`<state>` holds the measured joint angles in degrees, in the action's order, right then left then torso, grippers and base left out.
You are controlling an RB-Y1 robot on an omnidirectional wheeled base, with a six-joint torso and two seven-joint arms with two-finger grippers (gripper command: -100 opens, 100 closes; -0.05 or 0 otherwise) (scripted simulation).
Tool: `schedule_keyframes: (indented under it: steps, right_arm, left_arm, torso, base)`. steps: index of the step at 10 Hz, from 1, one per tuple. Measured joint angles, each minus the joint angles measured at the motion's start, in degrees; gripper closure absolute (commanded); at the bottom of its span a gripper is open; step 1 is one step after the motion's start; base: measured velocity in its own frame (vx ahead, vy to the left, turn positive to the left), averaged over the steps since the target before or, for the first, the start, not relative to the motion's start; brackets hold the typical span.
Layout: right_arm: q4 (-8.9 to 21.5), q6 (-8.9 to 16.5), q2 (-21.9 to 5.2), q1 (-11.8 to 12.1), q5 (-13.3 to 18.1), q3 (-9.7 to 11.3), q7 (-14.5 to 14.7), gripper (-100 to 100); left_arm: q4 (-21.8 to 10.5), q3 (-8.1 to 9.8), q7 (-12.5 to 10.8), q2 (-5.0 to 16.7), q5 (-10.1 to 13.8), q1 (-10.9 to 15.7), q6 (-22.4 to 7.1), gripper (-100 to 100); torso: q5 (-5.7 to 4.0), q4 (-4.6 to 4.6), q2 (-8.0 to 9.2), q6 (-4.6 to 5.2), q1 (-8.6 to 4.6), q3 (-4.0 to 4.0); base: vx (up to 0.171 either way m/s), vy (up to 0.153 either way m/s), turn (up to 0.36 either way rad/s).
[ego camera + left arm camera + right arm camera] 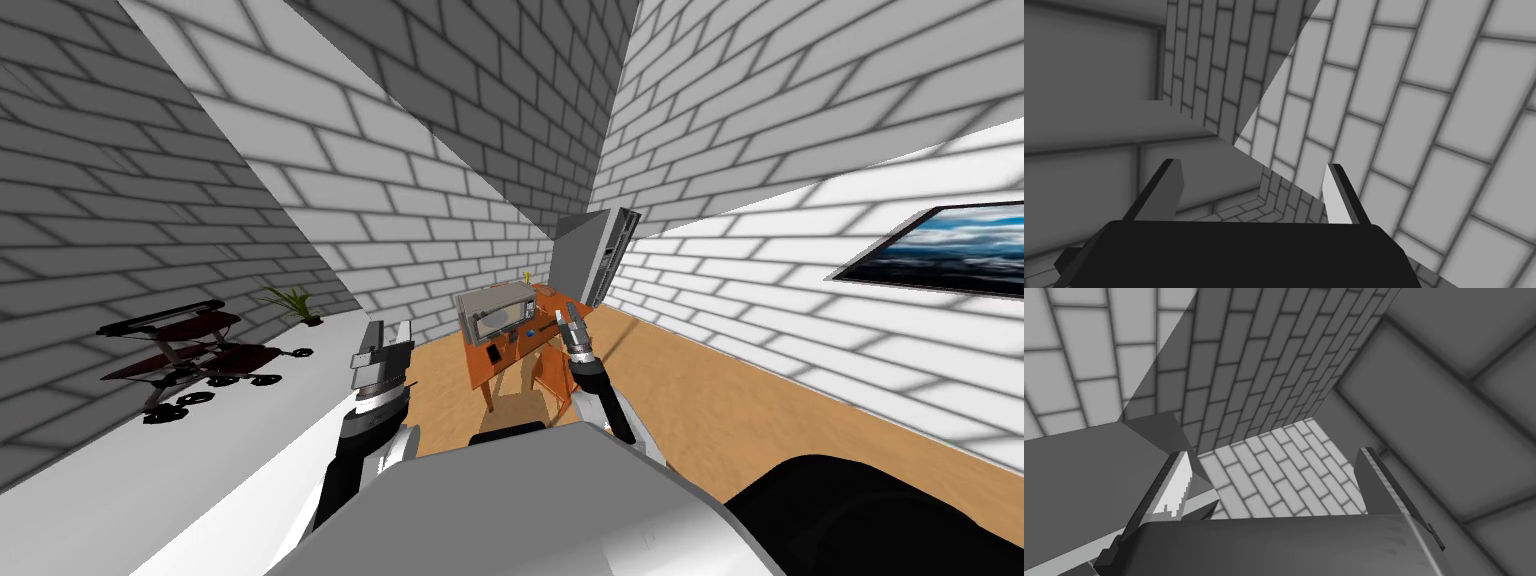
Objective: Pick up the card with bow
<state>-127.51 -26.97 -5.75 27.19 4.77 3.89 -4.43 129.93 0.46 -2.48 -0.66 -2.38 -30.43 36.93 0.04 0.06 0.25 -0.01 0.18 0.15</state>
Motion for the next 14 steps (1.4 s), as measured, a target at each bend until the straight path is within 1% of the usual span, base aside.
schedule_keyframes:
  steps: [1,2,3,4,5,6,9,10,11,13,14]
  right_arm:
    - [1.71,-0.06,-0.85,-0.07,1.84,0.48,0.14,-100]
    - [2.89,-0.23,-1.42,0.08,2.75,0.62,0.19,-100]
    - [4.19,0.01,-2.28,0.18,4.38,0.97,0.26,-100]
    - [5.46,-0.26,-2.8,0.38,5.15,1.0,0.27,-100]
    - [7.0,-0.03,-3.96,0.12,6.62,0.99,0.16,-100]
    - [7.93,-0.12,-4.44,0.53,7.51,1.18,0.19,-100]
    - [11.75,-0.02,-6.62,1.21,11.98,2.35,0.79,-100]
    - [13.35,0.16,-7.43,0.76,12.89,2.23,0.69,-100]
    - [15.15,0.73,-8.33,0.04,14.63,2.69,0.81,-100]
    - [18.84,0.82,-9.72,0.04,17.62,3.34,1.29,-100]
    - [19.77,1.11,-10.4,0.34,18.91,3.59,1.38,-100]
  left_arm:
    - [0.0,0.0,0.0,0.0,0.0,0.0,0.0,0]
    - [0.0,0.0,0.0,0.0,0.0,-0.01,0.0,0]
    - [0.0,0.0,0.0,0.0,0.0,0.0,0.0,0]
    - [0.0,0.0,0.0,0.0,0.0,0.0,0.0,0]
    - [0.0,0.0,0.0,0.0,0.0,0.0,0.0,0]
    - [0.0,0.0,0.0,0.0,0.0,-0.01,0.0,0]
    - [0.0,0.0,0.0,0.0,0.0,0.0,0.0,0]
    - [0.0,0.0,0.0,0.0,0.0,-0.01,0.0,0]
    - [0.0,0.0,0.0,0.0,0.0,0.0,0.0,0]
    - [0.0,0.0,0.0,0.0,0.0,0.0,0.0,0]
    - [0.0,0.0,0.0,0.0,0.0,-0.01,0.0,0]
  torso:
    - [0.02,0.0,0.01,-0.01,0.1,0.01]
    - [0.02,0.0,0.0,0.02,0.05,0.0]
    - [0.01,0.01,0.03,0.0,0.03,0.02]
    - [0.0,0.0,0.0,0.02,-0.05,0.0]
    - [0.0,0.0,-0.02,0.0,-0.03,-0.01]
    - [0.0,-0.01,-0.04,0.03,-0.02,-0.02]
    - [0.03,-0.01,-0.04,0.01,0.09,-0.02]
    - [0.02,-0.01,-0.08,0.01,0.04,-0.04]
    - [0.02,-0.01,-0.09,0.0,0.06,-0.05]
    - [0.04,-0.02,-0.13,0.0,0.14,-0.07]
    - [0.04,-0.03,-0.17,0.03,0.08,-0.09]
  base:
    - [-0.064,0.062,0.04]
    - [-0.073,0.058,0.087]
    - [-0.061,0.038,0.062]
    - [-0.058,0.051,0.145]
    - [-0.047,0.05,0.064]
    - [-0.049,0.071,0.15]
    - [-0.044,0.073,0.092]
    - [-0.042,0.075,0.178]
    - [-0.031,0.074,0.086]
    - [-0.017,0.092,0.141]
    - [0.005,0.097,0.178]
